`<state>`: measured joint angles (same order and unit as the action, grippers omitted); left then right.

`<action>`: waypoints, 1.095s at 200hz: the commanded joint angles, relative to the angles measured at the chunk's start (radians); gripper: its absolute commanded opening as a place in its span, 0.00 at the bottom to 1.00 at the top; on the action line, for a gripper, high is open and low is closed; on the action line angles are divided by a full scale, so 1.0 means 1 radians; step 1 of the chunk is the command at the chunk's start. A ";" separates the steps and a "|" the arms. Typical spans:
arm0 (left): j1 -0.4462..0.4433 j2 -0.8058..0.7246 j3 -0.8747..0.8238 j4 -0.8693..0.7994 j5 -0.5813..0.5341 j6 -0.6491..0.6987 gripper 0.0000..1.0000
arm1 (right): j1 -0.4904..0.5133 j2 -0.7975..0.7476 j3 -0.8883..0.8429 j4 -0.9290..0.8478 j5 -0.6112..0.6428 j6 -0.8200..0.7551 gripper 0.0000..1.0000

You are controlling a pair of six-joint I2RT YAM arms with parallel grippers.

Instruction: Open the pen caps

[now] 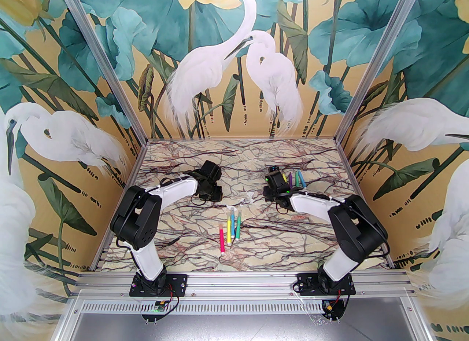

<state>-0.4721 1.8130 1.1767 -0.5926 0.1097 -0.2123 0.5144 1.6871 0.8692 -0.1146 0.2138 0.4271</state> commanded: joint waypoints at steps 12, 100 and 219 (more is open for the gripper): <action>0.001 0.034 0.035 -0.018 -0.018 0.018 0.07 | -0.013 0.039 0.036 -0.018 0.006 0.029 0.00; -0.005 0.076 0.055 -0.044 -0.055 0.020 0.18 | -0.031 0.099 0.065 -0.056 0.038 0.044 0.11; -0.014 0.092 0.066 -0.053 -0.066 0.022 0.26 | -0.033 0.107 0.066 -0.083 0.059 0.047 0.30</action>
<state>-0.4786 1.8893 1.2156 -0.6231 0.0650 -0.2050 0.4858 1.7878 0.9195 -0.1711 0.2451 0.4568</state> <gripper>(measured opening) 0.247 0.293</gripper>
